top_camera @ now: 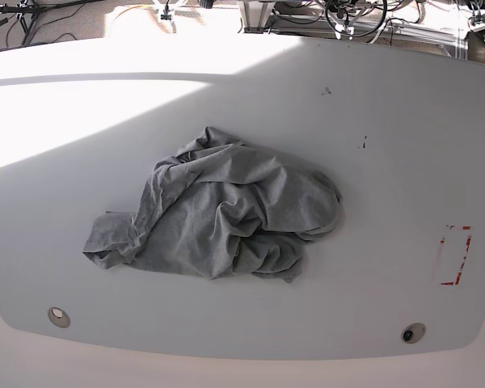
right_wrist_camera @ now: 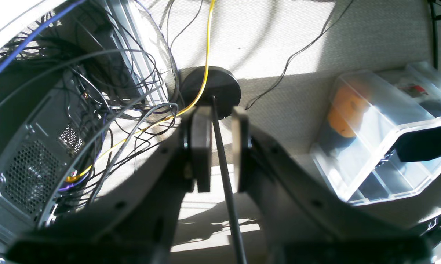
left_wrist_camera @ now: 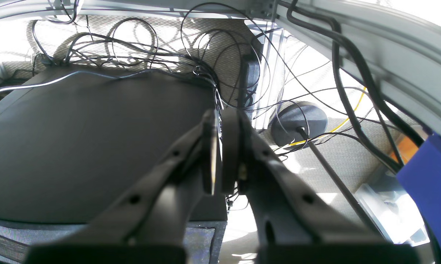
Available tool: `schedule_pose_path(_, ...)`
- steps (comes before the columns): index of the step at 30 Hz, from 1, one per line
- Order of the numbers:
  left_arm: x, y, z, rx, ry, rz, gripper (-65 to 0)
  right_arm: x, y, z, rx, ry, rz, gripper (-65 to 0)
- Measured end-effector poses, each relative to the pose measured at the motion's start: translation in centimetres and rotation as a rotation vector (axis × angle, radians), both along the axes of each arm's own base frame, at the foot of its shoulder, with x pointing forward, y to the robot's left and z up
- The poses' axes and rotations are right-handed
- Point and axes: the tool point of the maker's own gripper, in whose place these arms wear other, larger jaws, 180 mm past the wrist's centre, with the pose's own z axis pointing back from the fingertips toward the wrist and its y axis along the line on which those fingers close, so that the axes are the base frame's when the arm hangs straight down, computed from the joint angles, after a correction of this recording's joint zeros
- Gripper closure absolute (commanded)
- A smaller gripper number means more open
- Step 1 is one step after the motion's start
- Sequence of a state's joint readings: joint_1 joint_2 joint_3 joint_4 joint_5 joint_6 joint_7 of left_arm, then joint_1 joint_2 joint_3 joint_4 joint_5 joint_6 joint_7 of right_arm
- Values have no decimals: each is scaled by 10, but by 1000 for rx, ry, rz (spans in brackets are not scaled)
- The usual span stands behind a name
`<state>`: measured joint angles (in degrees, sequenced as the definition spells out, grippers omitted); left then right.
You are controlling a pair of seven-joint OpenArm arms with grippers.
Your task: Fold the T-shirt properly
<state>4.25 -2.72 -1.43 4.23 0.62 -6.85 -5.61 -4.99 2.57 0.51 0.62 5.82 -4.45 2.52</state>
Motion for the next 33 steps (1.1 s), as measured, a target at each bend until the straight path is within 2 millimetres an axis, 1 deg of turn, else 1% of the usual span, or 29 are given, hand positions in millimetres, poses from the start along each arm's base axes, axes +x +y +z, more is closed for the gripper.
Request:
schedule_pose_path(17,5,-1,0,-2,-11,-1,-20,-7,0,1,0,10,2,-88)
schedule_pose_path(26,2,-3,0,-5,-10,-2,-22,-5,0,0,0,4,2,-88)
schedule_pose_path(33,0,-3,0,-7,-9,-10,-23,-7,0,1,1,11,0,-90)
